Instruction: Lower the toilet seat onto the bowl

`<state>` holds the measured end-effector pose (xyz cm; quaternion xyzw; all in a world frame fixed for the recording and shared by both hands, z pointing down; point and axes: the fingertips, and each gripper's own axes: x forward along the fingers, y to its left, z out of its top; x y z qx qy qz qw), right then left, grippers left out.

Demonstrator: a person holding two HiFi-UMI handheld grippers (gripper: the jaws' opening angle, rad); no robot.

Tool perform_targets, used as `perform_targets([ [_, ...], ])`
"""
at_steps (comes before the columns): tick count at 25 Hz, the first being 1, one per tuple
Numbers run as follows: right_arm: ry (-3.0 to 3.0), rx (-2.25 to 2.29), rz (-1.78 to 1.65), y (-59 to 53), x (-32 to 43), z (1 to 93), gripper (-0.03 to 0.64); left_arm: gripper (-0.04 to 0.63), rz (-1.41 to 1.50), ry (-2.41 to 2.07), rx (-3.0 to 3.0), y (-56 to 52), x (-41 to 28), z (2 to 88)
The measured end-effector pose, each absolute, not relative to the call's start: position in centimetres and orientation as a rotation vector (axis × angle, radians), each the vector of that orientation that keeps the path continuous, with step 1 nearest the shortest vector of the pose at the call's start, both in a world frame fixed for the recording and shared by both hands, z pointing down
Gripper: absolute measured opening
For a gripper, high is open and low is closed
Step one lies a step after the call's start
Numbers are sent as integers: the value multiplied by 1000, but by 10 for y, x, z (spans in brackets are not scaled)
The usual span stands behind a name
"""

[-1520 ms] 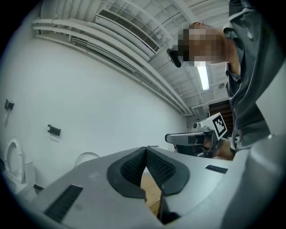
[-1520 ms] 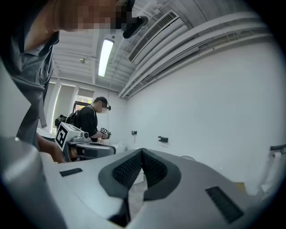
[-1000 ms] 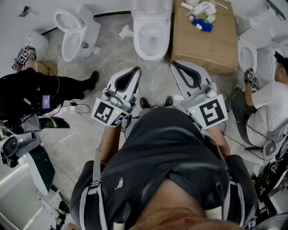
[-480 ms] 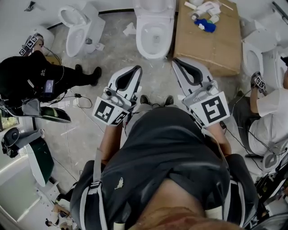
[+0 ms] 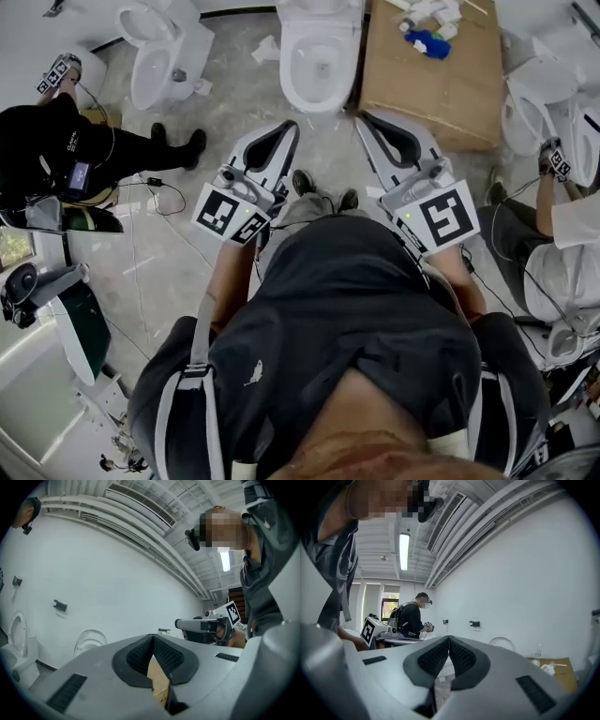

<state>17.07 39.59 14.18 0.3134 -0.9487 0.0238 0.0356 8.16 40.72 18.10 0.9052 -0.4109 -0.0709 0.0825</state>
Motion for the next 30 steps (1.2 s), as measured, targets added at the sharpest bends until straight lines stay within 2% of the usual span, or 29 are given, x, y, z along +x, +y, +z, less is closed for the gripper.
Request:
perform_targets([
  [11, -2852, 1108, 17, 357, 137, 133, 8, 5, -224, -1152, 2795, 372, 37, 173],
  [21, -2765, 1169, -22, 326, 78, 137, 7, 5, -302, -1066, 2818, 336, -23, 176],
  [30, -2726, 1211, -4, 301, 62, 144, 8, 5, -288, -1025, 2823, 308, -44, 185],
])
